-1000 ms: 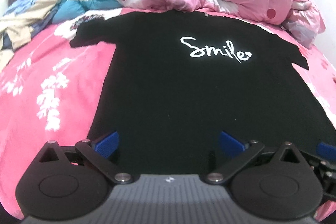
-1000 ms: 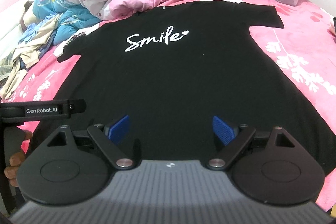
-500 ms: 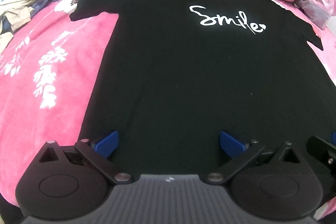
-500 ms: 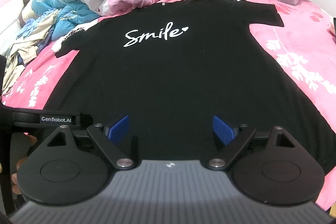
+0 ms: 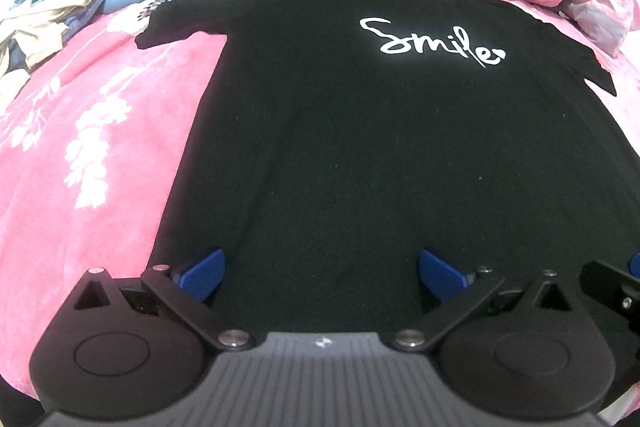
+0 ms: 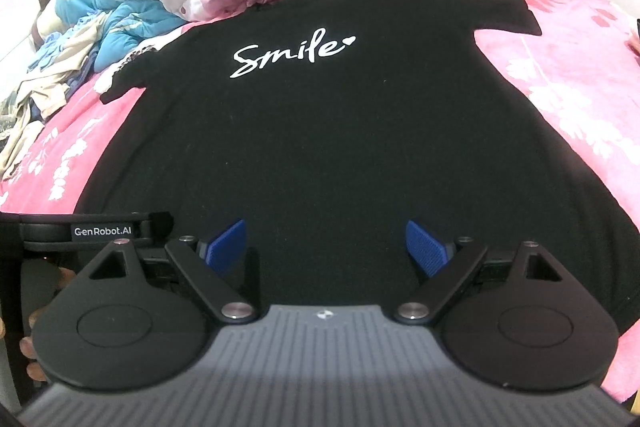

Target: Fold clothes

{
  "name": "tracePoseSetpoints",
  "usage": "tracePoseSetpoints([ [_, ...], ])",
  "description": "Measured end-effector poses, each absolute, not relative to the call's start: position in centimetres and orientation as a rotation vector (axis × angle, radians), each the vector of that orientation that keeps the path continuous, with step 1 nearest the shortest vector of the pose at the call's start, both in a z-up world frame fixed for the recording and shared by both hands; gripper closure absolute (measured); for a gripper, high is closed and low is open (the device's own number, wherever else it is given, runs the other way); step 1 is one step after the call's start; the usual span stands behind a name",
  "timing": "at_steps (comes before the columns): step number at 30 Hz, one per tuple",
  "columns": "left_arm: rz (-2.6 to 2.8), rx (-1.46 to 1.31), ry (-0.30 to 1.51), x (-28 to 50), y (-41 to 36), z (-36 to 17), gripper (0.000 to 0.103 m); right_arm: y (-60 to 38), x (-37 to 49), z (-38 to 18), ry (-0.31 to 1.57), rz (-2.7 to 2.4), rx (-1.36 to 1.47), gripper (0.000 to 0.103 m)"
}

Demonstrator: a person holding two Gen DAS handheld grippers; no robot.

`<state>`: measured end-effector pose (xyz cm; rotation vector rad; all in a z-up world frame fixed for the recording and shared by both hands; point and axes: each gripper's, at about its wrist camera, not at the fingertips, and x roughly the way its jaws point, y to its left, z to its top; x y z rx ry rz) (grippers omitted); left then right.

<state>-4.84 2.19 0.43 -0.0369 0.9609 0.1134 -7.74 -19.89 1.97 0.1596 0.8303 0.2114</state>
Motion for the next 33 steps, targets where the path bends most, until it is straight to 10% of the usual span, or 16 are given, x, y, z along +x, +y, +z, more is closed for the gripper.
tracePoseSetpoints([
  [33,0.089,-0.034,0.961,-4.6,3.0,0.4,0.000,-18.0,-8.2,0.7,0.817,0.195,0.001,0.006],
])
